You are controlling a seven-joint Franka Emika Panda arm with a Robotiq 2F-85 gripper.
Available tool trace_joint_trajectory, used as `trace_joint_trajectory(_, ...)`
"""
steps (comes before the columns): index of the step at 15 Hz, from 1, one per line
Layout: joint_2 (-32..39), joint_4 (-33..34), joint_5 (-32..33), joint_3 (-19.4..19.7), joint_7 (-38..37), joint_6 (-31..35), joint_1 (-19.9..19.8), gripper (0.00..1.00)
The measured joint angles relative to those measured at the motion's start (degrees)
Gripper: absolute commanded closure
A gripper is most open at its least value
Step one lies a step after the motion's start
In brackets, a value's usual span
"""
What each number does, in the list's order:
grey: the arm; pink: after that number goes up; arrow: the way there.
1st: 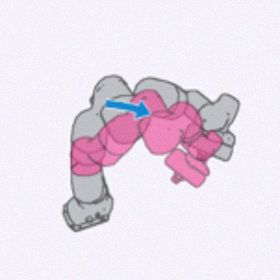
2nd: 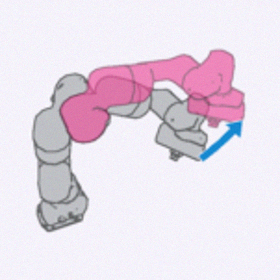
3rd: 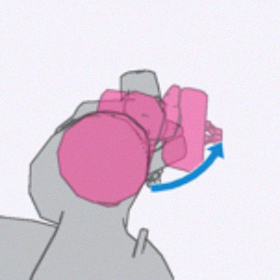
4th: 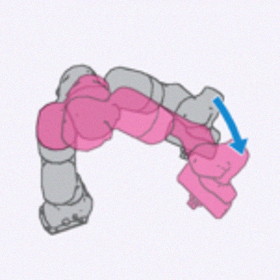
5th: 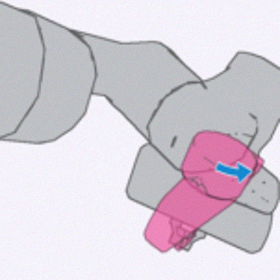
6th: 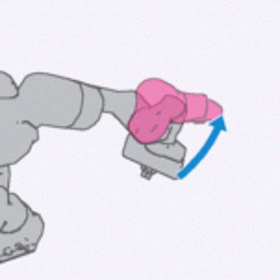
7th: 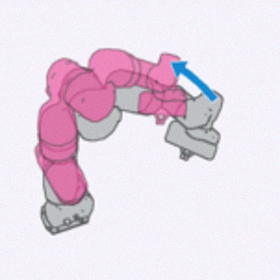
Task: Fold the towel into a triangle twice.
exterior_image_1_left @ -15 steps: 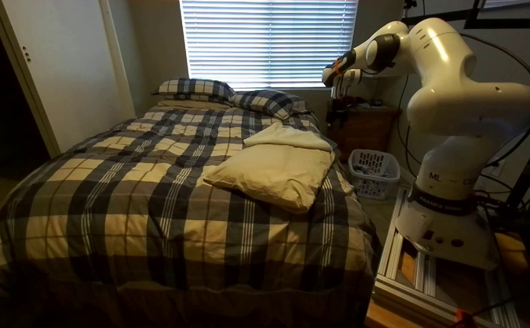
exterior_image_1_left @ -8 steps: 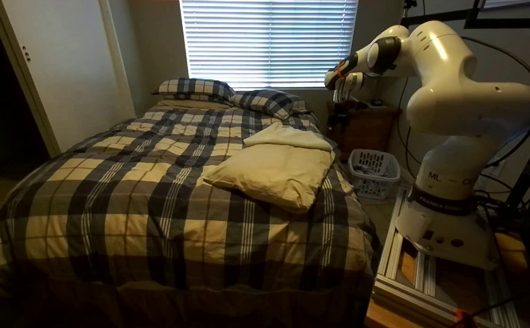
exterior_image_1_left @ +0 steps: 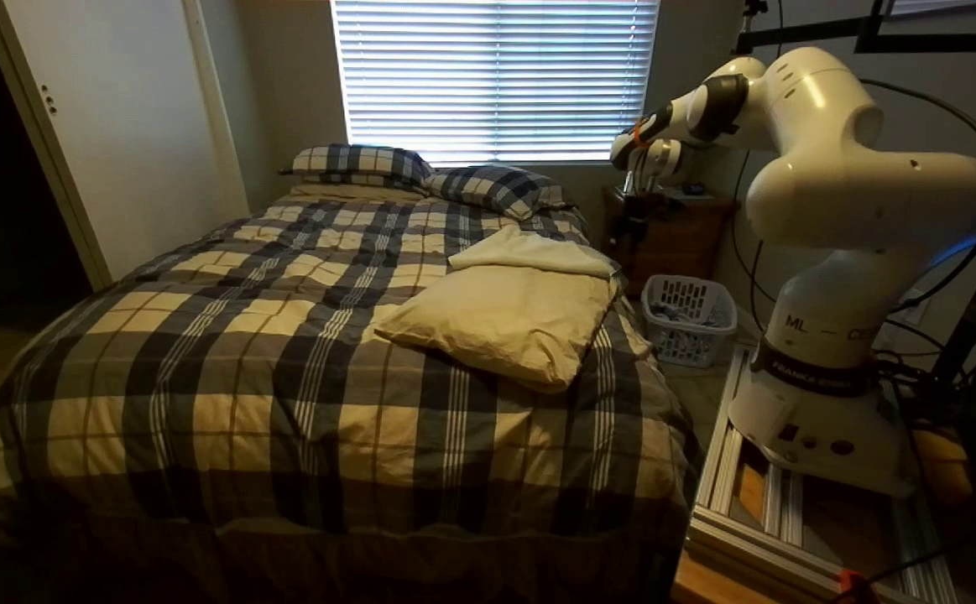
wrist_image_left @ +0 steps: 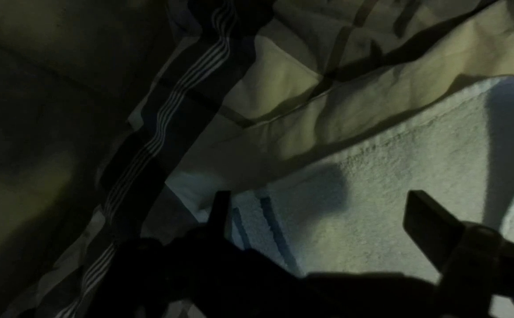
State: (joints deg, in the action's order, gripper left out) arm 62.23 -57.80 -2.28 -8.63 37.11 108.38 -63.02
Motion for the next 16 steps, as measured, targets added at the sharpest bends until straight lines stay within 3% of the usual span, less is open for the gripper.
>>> trace_joint_trajectory(15, 10.8, 13.2, -4.5, -5.2, 1.1, -3.6, -2.6, 0.00)
trace_joint_trajectory(16, 11.3, 14.0, -4.6, -5.2, 0.9, -3.7, -2.6, 0.10)
